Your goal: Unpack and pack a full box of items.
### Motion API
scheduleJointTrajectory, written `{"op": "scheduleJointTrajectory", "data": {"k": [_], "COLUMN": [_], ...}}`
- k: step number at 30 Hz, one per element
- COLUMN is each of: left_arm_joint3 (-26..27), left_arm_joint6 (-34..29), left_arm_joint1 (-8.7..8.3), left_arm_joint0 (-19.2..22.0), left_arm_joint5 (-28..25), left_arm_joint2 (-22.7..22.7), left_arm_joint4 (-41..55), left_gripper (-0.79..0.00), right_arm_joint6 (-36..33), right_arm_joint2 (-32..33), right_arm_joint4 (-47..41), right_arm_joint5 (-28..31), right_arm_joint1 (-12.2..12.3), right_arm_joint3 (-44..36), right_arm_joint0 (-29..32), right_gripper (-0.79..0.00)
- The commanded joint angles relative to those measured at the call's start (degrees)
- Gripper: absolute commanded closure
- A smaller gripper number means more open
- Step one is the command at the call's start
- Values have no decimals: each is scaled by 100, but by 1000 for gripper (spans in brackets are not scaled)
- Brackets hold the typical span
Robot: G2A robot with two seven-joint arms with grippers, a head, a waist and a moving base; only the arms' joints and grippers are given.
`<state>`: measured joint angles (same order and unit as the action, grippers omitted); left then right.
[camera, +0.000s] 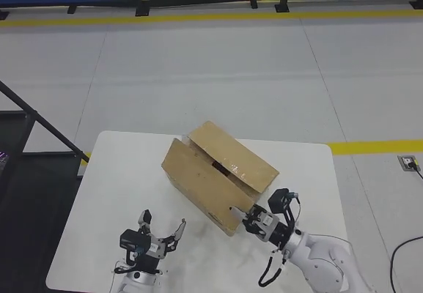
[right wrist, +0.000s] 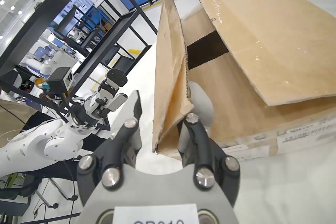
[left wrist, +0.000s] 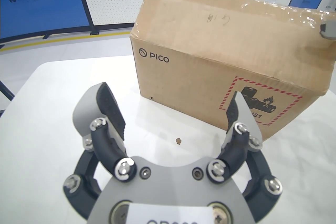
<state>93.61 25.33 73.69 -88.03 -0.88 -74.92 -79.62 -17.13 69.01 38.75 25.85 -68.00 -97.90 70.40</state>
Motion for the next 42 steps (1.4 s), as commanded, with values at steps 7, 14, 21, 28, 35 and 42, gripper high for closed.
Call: {"op": "scheduleJointTrajectory", "data": {"k": [7,14,21,28,35,42], "left_arm_joint3": [7,1,37,20,20,24], "left_arm_joint6": [-12,27,129,84,108,184], "left_arm_joint1": [9,55,98,122,152,184], "left_arm_joint0": [-3,40,31,53,55,35], "left_arm_joint5": [13,331,581,661,750,892], "left_arm_joint2": [-12,-106,-171,-196,-214,-246], "left_arm_joint4": [-22,384,679,726,810,884], "left_gripper": [-785,-785,-785,-785,-785,-785], "right_arm_joint6": [28,10,-63,-172,-107,15], "right_arm_joint2": [15,139,379,551,688,810], "right_arm_joint4": [108,268,307,435,474,496], "right_arm_joint5": [146,639,1260,1636,1830,1723], "right_arm_joint1": [11,64,146,220,271,298], "right_arm_joint3": [-60,-176,-241,-341,-408,-382], "right_arm_joint0": [19,132,309,484,615,621], "right_gripper": [0,0,0,0,0,0]}}
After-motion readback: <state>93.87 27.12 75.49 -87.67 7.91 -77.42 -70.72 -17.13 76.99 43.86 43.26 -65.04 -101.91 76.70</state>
